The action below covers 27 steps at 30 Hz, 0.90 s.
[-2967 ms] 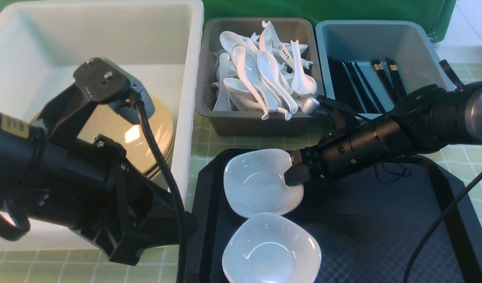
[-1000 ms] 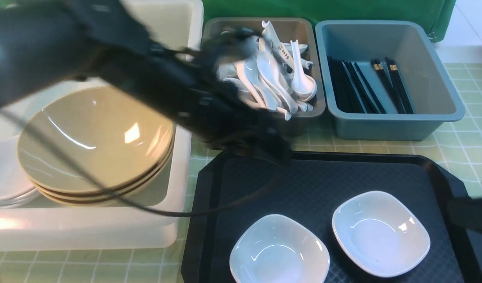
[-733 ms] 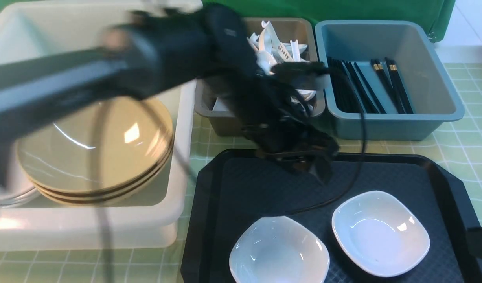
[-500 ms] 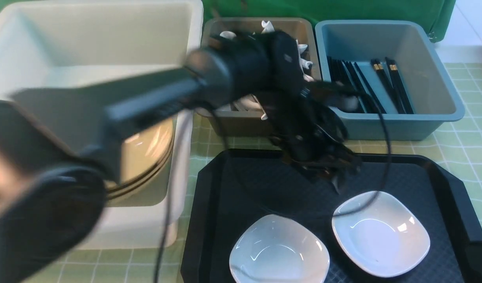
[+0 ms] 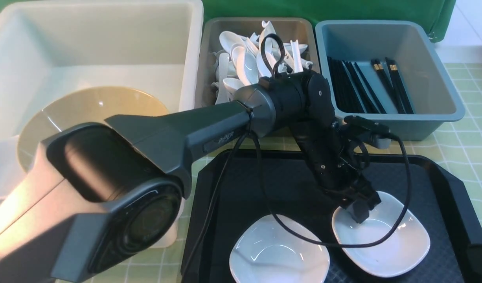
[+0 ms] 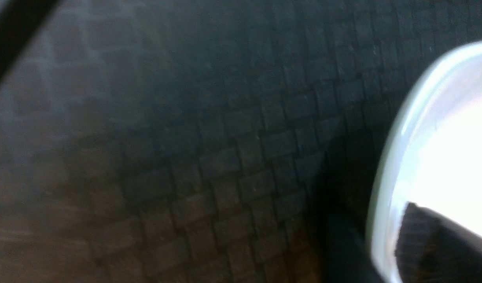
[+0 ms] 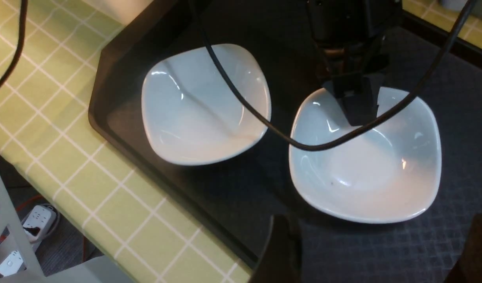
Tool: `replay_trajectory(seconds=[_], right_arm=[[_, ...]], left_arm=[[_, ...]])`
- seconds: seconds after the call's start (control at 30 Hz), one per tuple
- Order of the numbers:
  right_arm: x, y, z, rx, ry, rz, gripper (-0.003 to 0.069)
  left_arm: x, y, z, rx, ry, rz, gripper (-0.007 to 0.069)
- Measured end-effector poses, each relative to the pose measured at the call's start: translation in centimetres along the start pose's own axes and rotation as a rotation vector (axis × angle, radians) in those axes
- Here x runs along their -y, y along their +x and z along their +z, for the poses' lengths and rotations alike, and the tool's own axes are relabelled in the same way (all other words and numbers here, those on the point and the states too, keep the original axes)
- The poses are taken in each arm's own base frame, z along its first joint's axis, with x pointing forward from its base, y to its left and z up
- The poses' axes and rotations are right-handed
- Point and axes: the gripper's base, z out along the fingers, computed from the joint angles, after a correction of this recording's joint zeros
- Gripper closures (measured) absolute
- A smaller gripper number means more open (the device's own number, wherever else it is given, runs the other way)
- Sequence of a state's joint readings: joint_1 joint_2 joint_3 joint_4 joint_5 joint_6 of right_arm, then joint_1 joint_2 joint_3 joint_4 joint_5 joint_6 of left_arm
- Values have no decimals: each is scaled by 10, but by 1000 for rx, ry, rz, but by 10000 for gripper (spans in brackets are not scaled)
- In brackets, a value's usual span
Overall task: On green table put chopsticks spoon bowls plates into blue grey white boxes.
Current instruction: 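Grasp the small white bowl on the black tray by its rim with the left gripper, then place the white bowl into the white bin with the other dishes with the left gripper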
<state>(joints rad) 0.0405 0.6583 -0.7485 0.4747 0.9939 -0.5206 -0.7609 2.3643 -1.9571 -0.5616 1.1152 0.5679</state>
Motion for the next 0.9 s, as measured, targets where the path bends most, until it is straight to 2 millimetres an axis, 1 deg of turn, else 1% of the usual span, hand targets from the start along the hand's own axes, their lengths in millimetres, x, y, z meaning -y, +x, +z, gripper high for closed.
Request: replay_trajectory(seconds=[0.07, 0.17, 0.2, 0.23, 0.27, 0.3, 0.37, 0.4, 0.43, 0.47, 0.53, 0.6, 0.63, 0.67, 0.73, 0.8, 0.83, 0.87, 0.9], right_arm=[[0, 0, 0, 3, 2, 2, 90], [-1, -1, 1, 11, -4, -21, 90], [-3, -3, 2, 14, -32, -85, 90], [-5, -3, 2, 15, -46, -120, 90], [-9, -7, 3, 16, -90, -181, 90], [-12, -14, 4, 21, -125, -216, 90], [-15, -28, 4, 22, -168, -262, 90], [-15, -29, 4, 23, -170, -270, 90], [-17, -45, 4, 27, -192, -293, 90], [-19, -56, 4, 33, -207, -318, 90], [-23, -80, 5, 47, -238, -368, 102], [-30, -101, 7, 63, -283, -433, 131], [-33, -103, 8, 65, -295, -443, 140], [-40, -114, 12, 75, -337, -493, 174], [-53, -128, 21, 73, -407, -554, 251], [-65, -139, 36, 49, -461, -592, 351], [-71, -144, 45, 32, -487, -610, 408], [-78, -148, 55, 17, -513, -634, 466], [-84, -151, 62, 5, -537, -661, 512]], left_arm=[[-2, 3, -2, -13, 34, -20, 594], [-3, 4, -11, -20, 52, -30, 610], [-4, 5, -21, -12, 60, -36, 610], [-5, 5, -28, -1, 61, -39, 610], [-6, 4, -47, 36, 54, -44, 609], [-4, 3, -71, 85, 39, -47, 609], [-2, 3, -108, 156, 10, -48, 609], [0, 3, -117, 173, 3, -42, 609], [4, 6, -153, 241, -32, -39, 609], [9, 10, -179, 286, -57, -40, 609], [18, 22, -227, 368, -117, -46, 609], [25, 41, -268, 436, -176, -74, 609], [25, 42, -267, 433, -173, -79, 609], [28, 63, -291, 466, -213, -113, 609], [31, 94, -315, 496, -257, -169, 609], [30, 131, -330, 510, -297, -252, 609], [29, 147, -334, 513, -312, -292, 609], [27, 167, -338, 519, -331, -350, 609], [24, 185, -338, 518, -343, -408, 609]])
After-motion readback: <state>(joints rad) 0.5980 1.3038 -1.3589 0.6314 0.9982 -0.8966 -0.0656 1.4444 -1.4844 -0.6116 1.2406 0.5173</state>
